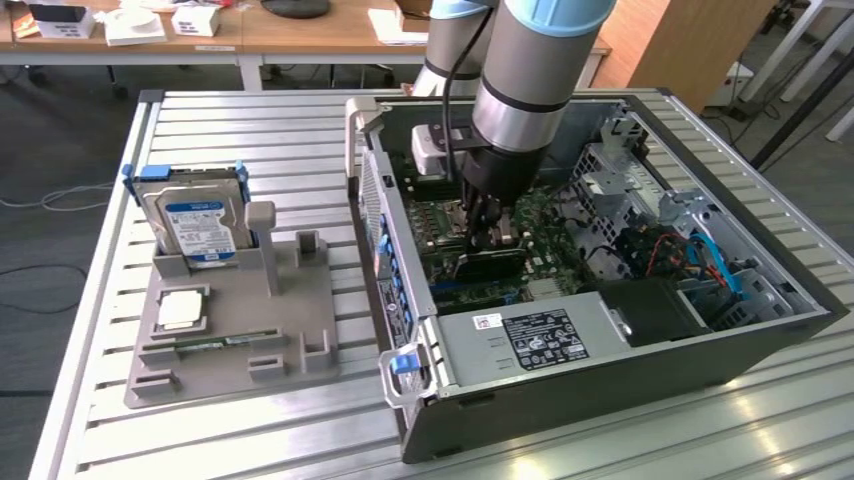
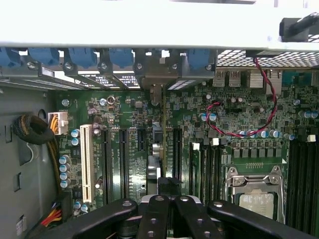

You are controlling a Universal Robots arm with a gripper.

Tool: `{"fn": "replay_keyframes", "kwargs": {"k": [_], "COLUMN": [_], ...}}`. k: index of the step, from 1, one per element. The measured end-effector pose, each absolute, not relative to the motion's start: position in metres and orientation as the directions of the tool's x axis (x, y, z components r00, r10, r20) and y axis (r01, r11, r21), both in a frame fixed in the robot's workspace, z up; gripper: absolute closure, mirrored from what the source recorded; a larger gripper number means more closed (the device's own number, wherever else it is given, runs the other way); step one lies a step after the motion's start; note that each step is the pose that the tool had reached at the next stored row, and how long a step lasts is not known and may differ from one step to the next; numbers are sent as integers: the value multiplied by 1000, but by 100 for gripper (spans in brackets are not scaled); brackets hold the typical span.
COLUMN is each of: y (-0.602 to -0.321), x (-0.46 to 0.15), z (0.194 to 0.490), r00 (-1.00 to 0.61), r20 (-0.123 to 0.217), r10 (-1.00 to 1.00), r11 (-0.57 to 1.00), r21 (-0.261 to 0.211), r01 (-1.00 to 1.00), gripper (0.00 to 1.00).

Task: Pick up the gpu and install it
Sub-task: 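Press down on the gpu until it lock into place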

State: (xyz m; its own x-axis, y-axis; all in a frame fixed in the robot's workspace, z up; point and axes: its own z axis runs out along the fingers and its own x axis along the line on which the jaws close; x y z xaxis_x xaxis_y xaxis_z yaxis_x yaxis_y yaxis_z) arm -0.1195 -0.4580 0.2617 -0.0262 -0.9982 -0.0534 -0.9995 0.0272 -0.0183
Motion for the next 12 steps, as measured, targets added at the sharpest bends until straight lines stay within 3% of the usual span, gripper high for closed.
{"fn": "replay_keyframes", "kwargs": {"k": [12], "y": [-458], "x": [-120], "z": [261], "r00": [-26], "r20": [-54], "r10": [-998], "r11": [27], "r21": [-18], "r01": [-999], "gripper": [89]}}
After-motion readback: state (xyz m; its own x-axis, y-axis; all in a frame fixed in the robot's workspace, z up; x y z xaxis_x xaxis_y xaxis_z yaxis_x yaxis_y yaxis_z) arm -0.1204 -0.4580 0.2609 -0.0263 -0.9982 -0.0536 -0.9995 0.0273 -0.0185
